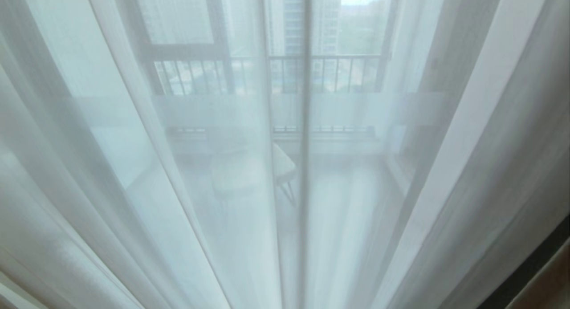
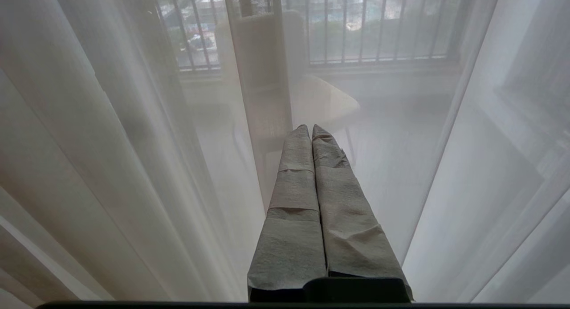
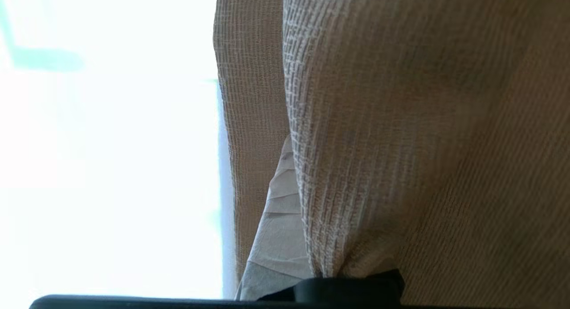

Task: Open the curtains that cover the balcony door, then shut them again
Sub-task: Close the outer curtains on both sides

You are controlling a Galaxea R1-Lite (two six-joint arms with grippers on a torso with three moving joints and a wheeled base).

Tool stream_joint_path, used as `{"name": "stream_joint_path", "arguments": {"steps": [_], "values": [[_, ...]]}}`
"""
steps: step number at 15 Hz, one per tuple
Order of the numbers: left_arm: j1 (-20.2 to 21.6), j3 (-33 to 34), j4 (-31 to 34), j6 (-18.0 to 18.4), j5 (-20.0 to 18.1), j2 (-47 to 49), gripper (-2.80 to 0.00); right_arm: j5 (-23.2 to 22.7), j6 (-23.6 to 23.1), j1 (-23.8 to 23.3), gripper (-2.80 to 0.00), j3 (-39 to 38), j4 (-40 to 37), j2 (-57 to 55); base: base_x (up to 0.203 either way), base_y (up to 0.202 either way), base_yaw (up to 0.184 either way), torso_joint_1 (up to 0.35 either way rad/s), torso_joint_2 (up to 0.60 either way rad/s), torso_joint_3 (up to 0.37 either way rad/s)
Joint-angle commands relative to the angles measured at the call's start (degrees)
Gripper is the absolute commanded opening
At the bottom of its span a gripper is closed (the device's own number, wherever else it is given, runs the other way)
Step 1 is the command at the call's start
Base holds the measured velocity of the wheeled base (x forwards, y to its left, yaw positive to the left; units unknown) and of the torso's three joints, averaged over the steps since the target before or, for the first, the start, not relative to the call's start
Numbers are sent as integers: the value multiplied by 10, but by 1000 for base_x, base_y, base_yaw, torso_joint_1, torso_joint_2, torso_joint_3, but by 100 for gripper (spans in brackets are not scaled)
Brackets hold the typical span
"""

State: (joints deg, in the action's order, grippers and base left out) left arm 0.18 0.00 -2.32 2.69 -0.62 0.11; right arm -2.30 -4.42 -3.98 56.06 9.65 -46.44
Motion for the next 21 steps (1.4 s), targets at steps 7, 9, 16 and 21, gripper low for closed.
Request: {"name": "stream_joint_path", "arguments": {"steps": [7,9,16,21], "values": [[1,0,-1,0,0,0,-280,4,-125,234,-280,48,84,-157,0,0,0,0,0,0],[1,0,-1,0,0,-1,-280,6,-141,264,-280,54,118,-192,0,0,0,0,0,0],[1,0,-1,0,0,0,-280,88,-158,397,-280,90,166,-292,0,0,0,0,0,0],[0,0,-1,0,0,0,-280,134,-158,486,-280,139,204,-376,0,0,0,0,0,0]]}}
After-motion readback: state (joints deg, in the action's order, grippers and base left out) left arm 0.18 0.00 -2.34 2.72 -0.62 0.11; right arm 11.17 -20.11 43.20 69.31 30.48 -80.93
